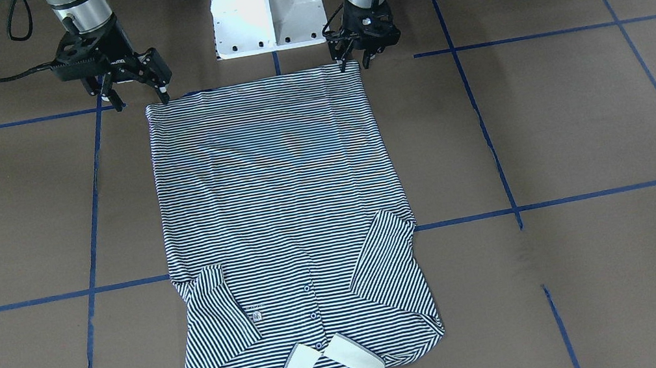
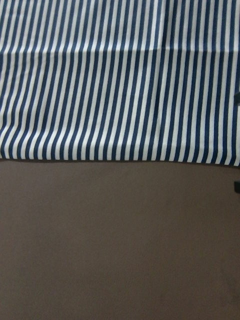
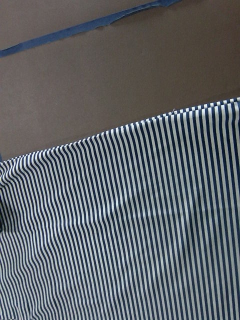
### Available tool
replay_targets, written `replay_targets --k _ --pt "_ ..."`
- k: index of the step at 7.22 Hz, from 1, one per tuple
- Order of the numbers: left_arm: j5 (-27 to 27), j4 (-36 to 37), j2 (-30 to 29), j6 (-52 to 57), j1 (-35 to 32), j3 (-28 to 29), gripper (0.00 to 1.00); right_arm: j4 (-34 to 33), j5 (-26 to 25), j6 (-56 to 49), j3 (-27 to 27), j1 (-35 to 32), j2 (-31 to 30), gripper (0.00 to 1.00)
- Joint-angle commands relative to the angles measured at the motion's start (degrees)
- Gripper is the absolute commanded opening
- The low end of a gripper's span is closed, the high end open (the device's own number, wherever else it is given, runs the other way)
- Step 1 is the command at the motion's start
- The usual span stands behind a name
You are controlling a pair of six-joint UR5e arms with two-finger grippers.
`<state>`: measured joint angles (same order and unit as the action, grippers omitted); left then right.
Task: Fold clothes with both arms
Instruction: 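Grasp the hem corners with both grippers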
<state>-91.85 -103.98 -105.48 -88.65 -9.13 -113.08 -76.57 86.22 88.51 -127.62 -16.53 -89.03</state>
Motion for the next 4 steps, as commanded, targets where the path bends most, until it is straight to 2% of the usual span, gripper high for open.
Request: replay_targets --k 1,4 --pt "0.0 0.0 0.02 -0.03 0.08 0.14 0.57 0.02 0.0 0.0 0.0 0.01 0.0 0.99" --pt "-0.08 0.0 -0.16 -0.03 1.13 0.4 0.55 0.02 0.0 0.08 0.0 0.01 0.0 0.99"
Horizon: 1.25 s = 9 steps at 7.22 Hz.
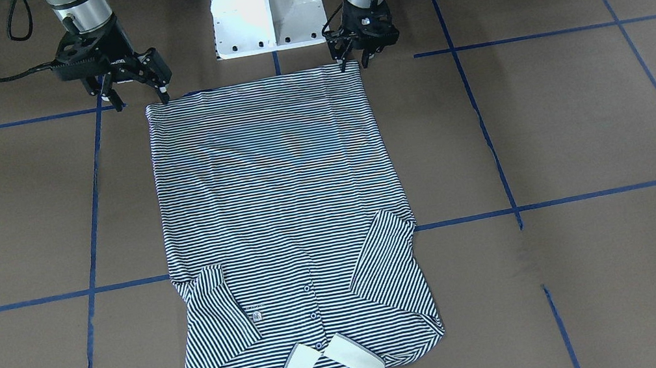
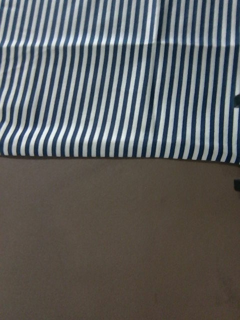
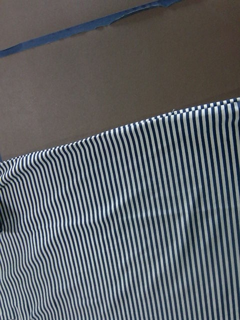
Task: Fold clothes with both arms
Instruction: 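Grasp the hem corners with both grippers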
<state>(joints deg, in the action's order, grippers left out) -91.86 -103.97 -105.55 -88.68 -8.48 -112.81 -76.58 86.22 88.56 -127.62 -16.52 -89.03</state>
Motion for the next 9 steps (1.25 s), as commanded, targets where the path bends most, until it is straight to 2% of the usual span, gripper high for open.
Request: replay_targets --k 1,2,3,4,7,8,9 --pt "-0.07 0.0 -0.18 0.0 0.74 0.13 0.49 0.02 0.0 -0.06 0.0 0.0 0.0 0.99" --pt "-0.07 0.0 -0.27 -0.09 0.75 0.13 0.39 0.02 0.0 -0.06 0.0 0.0 0.0 0.99" --pt "-0.16 0.0 -0.36 -0.09 0.75 0.13 0.16 0.02 0.0 -0.06 0.0 0.0 0.0 0.99" --pt "-0.16 0.0 -0.18 -0.09 0.66 0.13 0.0 0.02 0.0 -0.06 0.0 0.0 0.0 0.99" --pt "-0.07 0.09 -0.18 0.09 -0.04 -0.48 0.0 0.02 0.0 0.03 0.0 0.0 0.0 1.0" --pt "0.02 0.09 -0.18 0.09 -0.31 -0.57 0.0 0.02 -0.09 1.42 0.35 0.43 0.17 0.96" --pt "0.1 0.09 -0.27 0.09 -0.39 -0.66 0.0 0.11 -0.7 5.61 2.18 2.0 0.7 0.88"
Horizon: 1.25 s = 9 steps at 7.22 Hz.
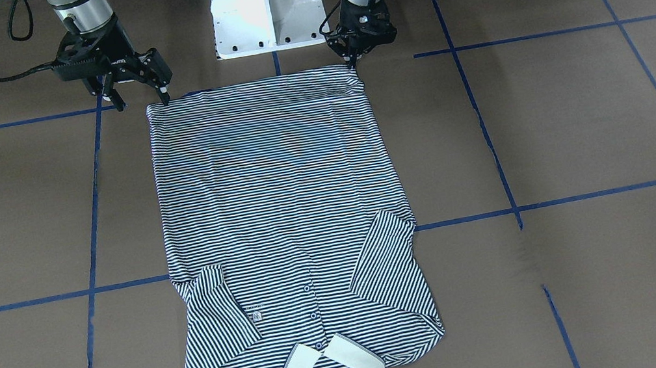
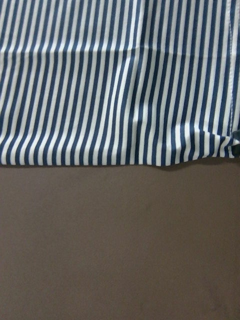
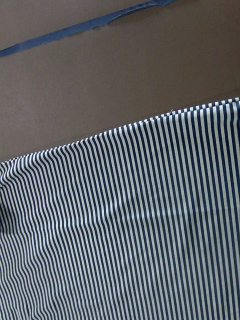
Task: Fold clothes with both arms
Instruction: 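Grasp the hem corners with both grippers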
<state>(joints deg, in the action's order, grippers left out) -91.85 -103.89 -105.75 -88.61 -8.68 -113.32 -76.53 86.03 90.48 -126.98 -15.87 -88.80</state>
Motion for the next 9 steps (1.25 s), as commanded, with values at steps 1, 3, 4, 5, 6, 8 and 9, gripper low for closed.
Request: replay_targets --k 1,3,4,5,6,8,9 --pt "0.71 0.0 -0.16 0.01 -0.46 -0.14 0.0 0.42 -3.73 4.78 2.34 3.89 0.47 0.84" --pt "2.2 0.0 -0.51 0.01 -0.46 -0.14 0.0 3.4 -8.49 7.69 5.32 8.03 0.03 0.83" --pt "2.64 0.0 -0.51 0.1 -0.46 -0.14 0.0 2.8 -9.55 7.34 5.42 9.78 -0.49 0.78" --pt "3.25 0.0 -0.43 0.1 -0.46 -0.14 0.0 2.53 -9.73 7.34 5.69 9.98 -1.11 0.7" --pt "3.35 0.0 -0.42 0.1 -0.37 -0.14 0.0 2.44 -9.82 7.17 5.78 10.07 -1.98 0.7" --pt "3.35 0.0 -0.42 0.1 -0.37 -0.23 0.0 2.53 -10.78 5.67 7.43 10.24 -2.17 0.7" --pt "3.44 0.0 -0.42 0.19 -0.37 -0.23 0.0 2.53 -10.96 5.67 7.53 10.33 -2.08 0.7"
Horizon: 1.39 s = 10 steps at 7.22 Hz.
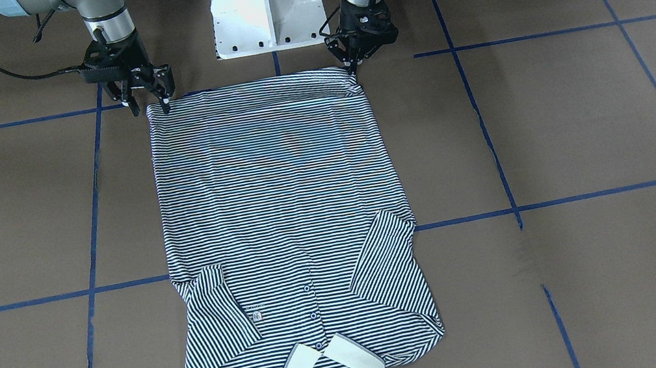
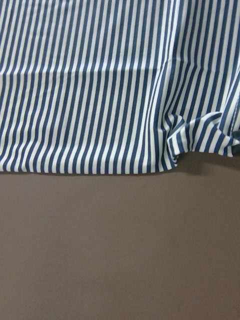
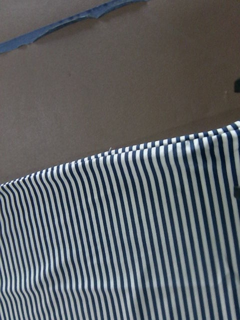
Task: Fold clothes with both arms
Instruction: 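Grasp the hem corners with both grippers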
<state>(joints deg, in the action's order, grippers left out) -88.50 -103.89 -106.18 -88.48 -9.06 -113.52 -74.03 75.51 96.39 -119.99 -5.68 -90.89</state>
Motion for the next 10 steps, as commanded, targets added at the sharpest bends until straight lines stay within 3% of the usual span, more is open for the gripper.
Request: replay_targets --k 1,3,5,8,10 --pt "0.08 0.0 0.0 0.06 -0.08 -0.03 0.0 0.03 -0.45 -0.23 0.54 0.32 0.09 0.69" --pt "0.08 0.0 0.0 0.06 -0.08 -0.03 0.0 0.03 -0.54 -0.23 0.81 0.32 0.27 0.65" --pt "0.08 0.0 0.0 0.06 -0.17 -0.03 0.0 0.11 -0.54 -0.15 0.9 0.41 0.53 0.52" --pt "0.08 0.0 0.0 0.06 -0.25 -0.03 0.0 0.11 -0.45 -0.15 0.9 0.41 0.62 0.0" --pt "0.08 0.0 0.0 0.06 -0.34 -0.38 0.0 0.12 -0.45 -0.23 0.2 0.32 1.06 0.0"
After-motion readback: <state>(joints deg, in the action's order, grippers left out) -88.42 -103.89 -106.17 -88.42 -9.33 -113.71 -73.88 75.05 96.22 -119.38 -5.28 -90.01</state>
